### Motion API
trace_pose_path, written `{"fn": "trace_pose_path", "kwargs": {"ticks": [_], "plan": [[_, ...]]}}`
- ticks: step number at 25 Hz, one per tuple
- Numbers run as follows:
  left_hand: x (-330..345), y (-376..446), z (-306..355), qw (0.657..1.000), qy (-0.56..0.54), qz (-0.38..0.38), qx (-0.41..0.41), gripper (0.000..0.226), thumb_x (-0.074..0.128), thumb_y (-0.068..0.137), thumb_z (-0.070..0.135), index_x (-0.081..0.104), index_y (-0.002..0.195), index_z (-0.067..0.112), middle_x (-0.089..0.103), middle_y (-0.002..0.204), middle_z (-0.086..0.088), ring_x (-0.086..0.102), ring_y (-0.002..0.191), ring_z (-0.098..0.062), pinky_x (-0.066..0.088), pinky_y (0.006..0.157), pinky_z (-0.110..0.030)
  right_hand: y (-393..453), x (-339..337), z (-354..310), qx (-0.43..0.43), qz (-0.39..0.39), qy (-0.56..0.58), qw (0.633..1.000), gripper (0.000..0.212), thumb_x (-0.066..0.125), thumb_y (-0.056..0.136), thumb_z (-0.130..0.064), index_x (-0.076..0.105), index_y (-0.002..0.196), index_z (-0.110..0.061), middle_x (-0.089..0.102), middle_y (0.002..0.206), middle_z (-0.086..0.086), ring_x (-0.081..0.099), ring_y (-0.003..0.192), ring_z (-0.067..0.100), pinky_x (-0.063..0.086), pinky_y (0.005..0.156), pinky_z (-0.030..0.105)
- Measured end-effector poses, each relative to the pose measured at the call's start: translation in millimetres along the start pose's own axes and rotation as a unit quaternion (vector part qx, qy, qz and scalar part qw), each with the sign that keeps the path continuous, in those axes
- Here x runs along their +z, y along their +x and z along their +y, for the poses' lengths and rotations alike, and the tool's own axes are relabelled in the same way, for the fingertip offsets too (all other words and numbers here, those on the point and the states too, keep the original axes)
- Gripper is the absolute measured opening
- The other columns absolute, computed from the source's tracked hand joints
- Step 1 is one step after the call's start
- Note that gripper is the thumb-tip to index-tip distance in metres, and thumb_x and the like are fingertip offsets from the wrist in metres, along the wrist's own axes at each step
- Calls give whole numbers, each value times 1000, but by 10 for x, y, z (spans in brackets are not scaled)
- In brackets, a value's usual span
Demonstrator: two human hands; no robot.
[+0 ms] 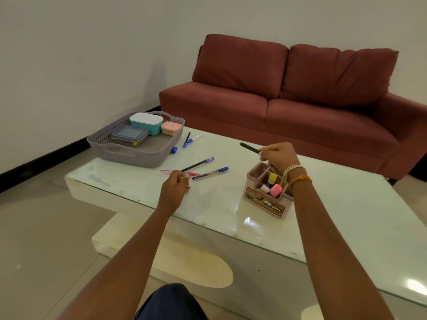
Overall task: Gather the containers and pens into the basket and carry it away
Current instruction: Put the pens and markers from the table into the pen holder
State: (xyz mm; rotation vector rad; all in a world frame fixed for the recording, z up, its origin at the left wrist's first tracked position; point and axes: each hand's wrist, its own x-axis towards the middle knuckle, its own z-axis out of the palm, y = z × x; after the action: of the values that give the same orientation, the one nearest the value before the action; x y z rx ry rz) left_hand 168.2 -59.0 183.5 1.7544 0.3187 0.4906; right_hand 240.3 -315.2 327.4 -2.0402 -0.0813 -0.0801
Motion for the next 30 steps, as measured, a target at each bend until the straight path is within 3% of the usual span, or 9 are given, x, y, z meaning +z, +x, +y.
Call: {"fn": "trace_pose_path", "kwargs": {"ticks": [4, 9, 11, 15, 18, 21, 24, 27, 30], "plan": [[-2, -16, -3, 1000, -2, 2, 5, 25, 48, 99, 32, 57, 98, 8, 67, 88, -9, 67, 79, -20, 56, 83, -36, 179, -262, 32, 12, 122, -83, 989, 20, 67, 72, -10, 72, 86, 3, 67, 74, 13, 54, 53, 18, 51, 52, 27], [-35, -17, 2, 1000, -5, 7, 7, 23, 49, 98, 31, 58, 97, 10, 68, 87, -10, 68, 78, -20, 56, 76, -29, 380, -60, 13, 47, 55, -200, 977, 36, 77, 74, -21, 64, 99, 1, 67, 93, 15, 59, 67, 23, 48, 52, 28], [-43, -13, 3, 1000, -15, 12, 3, 21, 50, 98, 28, 58, 97, 9, 68, 86, -11, 68, 77, -22, 54, 71, -24, 437, 34, 33, 48, 41, -230, 971, 38, 80, 73, -25, 66, 98, 1, 68, 94, 14, 60, 74, 25, 50, 61, 30], [-46, 0, 8, 1000, -11, 28, -7, 13, 46, 98, 10, 58, 99, 5, 66, 85, -12, 66, 74, -20, 54, 66, -19, 471, 125, 77, 43, 70, -174, 981, 37, 76, 78, -27, 69, 103, -1, 71, 105, 16, 68, 90, 30, 56, 87, 39], [-44, -10, 3, 998, -6, 62, 2, 24, 39, 90, -10, 59, 97, 1, 63, 81, -14, 64, 69, -22, 54, 62, -19, 346, 254, 61, -50, 158, -115, 979, 32, 66, 84, -23, 63, 113, -7, 68, 110, 14, 61, 107, 30, 46, 94, 29], [-35, -30, 15, 995, 1, 100, 8, 27, 40, 85, -15, 59, 92, 3, 60, 82, -16, 61, 72, -25, 55, 63, -23, 153, 530, -6, -169, 183, -61, 967, 20, 59, 85, -10, 65, 104, -6, 61, 64, -3, 62, 71, 16, 32, 71, -5], [-35, -29, 11, 985, -9, 170, 2, 28, 40, 86, -15, 57, 91, 7, 58, 85, -13, 60, 75, -23, 56, 67, -27, 51, 944, 0, -210, 71, -80, 972, 15, 57, 85, -6, 66, 97, -8, 46, 47, -12, 50, 49, 4, 39, 71, 8], [-63, -14, 0, 974, -27, 223, -13, 29, 40, 86, -16, 55, 96, 8, 56, 89, -12, 59, 78, -21, 57, 71, -29, 57, 1378, 116, -176, -45, -147, 972, 22, 54, 86, -4, 68, 102, -6, 69, 84, 6, 64, 91, 24, 44, 90, 26], [-45, 17, -28, 975, -10, 220, -9, 31, 44, 86, -16, 55, 95, 11, 56, 88, -11, 59, 77, -19, 56, 65, -23, 143, 1649, 224, -156, -80, -225, 958, 31, 53, 91, -4, 65, 118, -10, 60, 123, 12, 55, 117, 28, 46, 102, 33]]}}
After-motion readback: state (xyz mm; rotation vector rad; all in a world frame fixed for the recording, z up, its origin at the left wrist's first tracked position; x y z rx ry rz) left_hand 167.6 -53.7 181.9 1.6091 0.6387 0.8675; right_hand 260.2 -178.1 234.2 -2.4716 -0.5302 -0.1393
